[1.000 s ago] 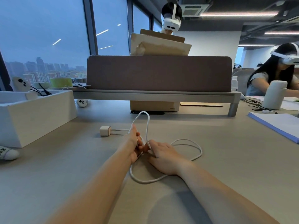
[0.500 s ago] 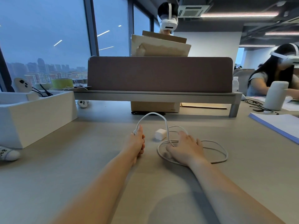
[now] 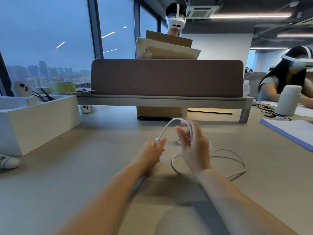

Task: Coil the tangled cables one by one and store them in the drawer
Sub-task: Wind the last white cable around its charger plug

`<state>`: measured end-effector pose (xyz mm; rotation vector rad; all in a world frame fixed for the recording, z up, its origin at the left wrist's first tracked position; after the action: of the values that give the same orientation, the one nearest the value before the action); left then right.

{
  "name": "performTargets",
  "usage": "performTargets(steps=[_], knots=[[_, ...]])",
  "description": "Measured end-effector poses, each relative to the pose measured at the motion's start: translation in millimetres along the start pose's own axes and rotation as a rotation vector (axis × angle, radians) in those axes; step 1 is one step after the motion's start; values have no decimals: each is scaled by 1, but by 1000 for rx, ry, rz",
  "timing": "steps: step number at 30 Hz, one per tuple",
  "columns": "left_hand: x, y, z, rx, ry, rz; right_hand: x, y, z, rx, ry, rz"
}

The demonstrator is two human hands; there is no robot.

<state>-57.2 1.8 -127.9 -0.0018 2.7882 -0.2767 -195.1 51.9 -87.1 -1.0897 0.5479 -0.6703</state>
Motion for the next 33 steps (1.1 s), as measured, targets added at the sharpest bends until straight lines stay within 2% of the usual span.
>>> performTargets(steps=[3,5,8,15,18,22,27,33], knots=[[2,8,-6,-97,301,121,-5,-2,-7,84,52,-48],[0,10,-9,-136,506,167,-4,0,-14,191,163,8],[-10,7,-7,-164,673,114,-1,4,-19,264,251,134],[-29,-2,0,-150,724,-218,13,8,-6,214,284,343],[-32,-3,0,-94,716,-279,17,12,0,191,291,421],[-31,-1,0,-97,735,-354,30,23,5,180,270,651],[-27,2,-5,-107,856,-288,39,32,10,178,267,825],[-24,4,-11,-98,925,-219,43,36,12,165,329,926]])
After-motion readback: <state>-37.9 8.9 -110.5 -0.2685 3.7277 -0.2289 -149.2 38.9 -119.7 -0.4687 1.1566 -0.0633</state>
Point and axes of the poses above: each hand's wrist, its own y-axis away from the middle knuckle, its own x-axis out of the palm, z = x × y, the point moved 5 cm from there along -y, towards the middle knuckle, and after that the axes turned 6 degrees about -z, right-handed, at the moved point
